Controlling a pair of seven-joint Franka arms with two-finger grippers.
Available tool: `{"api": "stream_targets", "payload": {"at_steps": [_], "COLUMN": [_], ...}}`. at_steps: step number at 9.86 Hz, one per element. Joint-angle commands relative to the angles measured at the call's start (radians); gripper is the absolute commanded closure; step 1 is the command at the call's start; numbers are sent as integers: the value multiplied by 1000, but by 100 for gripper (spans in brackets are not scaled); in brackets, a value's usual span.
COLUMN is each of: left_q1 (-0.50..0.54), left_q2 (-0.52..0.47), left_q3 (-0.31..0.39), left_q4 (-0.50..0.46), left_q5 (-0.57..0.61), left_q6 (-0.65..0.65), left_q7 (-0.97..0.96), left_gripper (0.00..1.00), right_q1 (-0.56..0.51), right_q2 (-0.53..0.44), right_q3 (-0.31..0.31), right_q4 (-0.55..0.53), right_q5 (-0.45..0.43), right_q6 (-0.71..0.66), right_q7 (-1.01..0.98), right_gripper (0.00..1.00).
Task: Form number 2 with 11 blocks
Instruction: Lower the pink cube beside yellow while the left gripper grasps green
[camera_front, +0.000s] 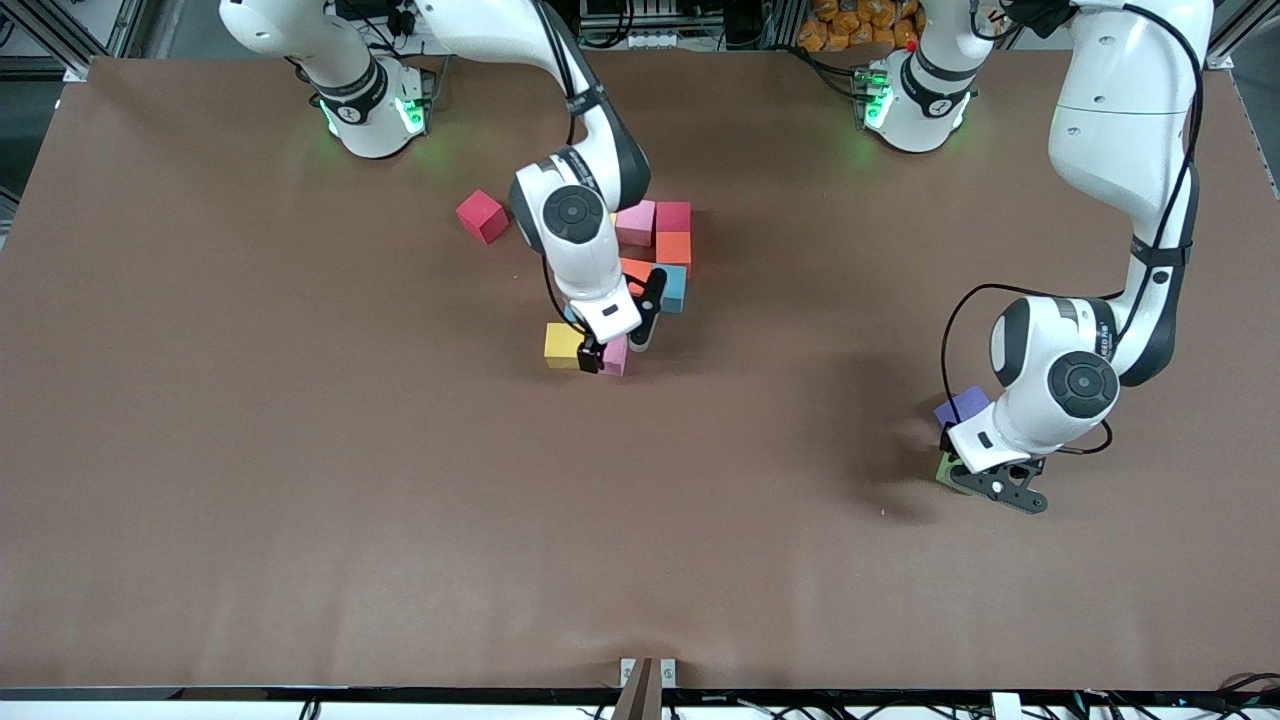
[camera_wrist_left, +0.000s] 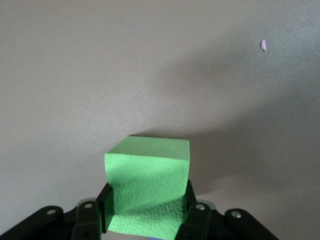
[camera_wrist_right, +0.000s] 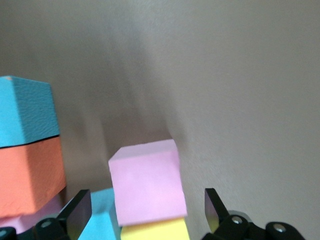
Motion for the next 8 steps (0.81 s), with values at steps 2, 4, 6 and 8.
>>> {"api": "stream_targets", "payload": {"at_steps": [2, 4, 6, 8], "left_q1": [-2, -2, -5, -11], "left_q2": [-5, -23, -25, -23], "left_q3": [-77, -169, -284, -369], "left_q4": [17, 17, 19, 19], "left_q5": [-83, -83, -59, -39], "left_q6": [-43, -79, -96, -96], "left_q7": [-94, -330, -682, -930], "left_gripper": [100, 100, 100, 100], "right_q1": [-130, -143, -145, -240], "right_q2": [-155, -185, -196, -202], "right_q3": [3, -115, -230, -274], "right_q4": [-19, -19, -19, -5], "right_q5": [-7, -7, -7, -7], "right_q6": [-172, -255, -301, -328], "right_q7": [-12, -12, -9, -5], "right_gripper": [0, 0, 0, 0]}}
